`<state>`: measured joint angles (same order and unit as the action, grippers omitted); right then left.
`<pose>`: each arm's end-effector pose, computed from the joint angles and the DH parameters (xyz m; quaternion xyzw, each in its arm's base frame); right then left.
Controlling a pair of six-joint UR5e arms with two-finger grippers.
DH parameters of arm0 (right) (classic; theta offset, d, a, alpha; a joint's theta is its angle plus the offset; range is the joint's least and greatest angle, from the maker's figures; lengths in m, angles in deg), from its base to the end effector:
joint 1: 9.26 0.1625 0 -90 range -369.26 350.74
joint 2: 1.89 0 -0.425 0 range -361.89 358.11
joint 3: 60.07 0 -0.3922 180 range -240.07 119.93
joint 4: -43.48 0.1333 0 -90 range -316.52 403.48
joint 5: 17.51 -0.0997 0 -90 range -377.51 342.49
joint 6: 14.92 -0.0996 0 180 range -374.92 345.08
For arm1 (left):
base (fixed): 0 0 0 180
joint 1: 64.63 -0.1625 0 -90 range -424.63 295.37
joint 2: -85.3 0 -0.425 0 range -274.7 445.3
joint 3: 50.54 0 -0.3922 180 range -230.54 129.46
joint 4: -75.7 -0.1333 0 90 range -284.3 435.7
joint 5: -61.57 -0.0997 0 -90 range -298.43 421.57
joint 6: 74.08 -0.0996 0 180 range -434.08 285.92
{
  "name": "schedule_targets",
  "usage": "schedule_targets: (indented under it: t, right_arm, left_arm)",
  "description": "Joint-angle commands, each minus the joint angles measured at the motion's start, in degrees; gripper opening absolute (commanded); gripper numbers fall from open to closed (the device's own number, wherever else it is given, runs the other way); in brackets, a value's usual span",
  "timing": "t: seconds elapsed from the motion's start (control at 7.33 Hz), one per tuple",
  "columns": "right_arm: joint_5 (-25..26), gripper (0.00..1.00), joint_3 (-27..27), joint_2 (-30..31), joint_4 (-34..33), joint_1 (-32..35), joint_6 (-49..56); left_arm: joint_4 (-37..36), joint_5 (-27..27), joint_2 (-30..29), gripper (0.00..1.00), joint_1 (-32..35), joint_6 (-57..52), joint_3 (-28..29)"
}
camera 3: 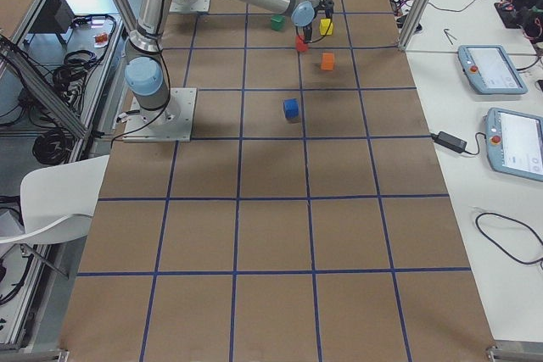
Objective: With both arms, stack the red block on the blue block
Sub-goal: 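Lower the right gripper onto the red cube and close it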
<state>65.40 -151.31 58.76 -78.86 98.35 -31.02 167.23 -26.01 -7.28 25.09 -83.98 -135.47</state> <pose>0.3350 -0.5742 0.2376 -0.0141 0.9979 0.0033 0.0636 -0.1350 -0.5130 0.5063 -0.0840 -0.9962 0.0102 0.0203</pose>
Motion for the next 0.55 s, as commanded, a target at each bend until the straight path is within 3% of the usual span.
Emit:
schedule_targets:
  t: [0.0, 0.41]
  right_arm:
    - [-0.64, 1.0, 0.0, -1.4, -0.88, 0.05, 0.19]
    - [-1.88, 1.0, -0.08, -2.46, -2.03, 0.4, 0.1]
  left_arm:
    - [-0.13, -0.31, 1.34, 1.0, -0.25, 0.06, -0.86]
    - [-0.22, -0.22, 1.52, 1.0, -0.16, 0.76, -0.94]
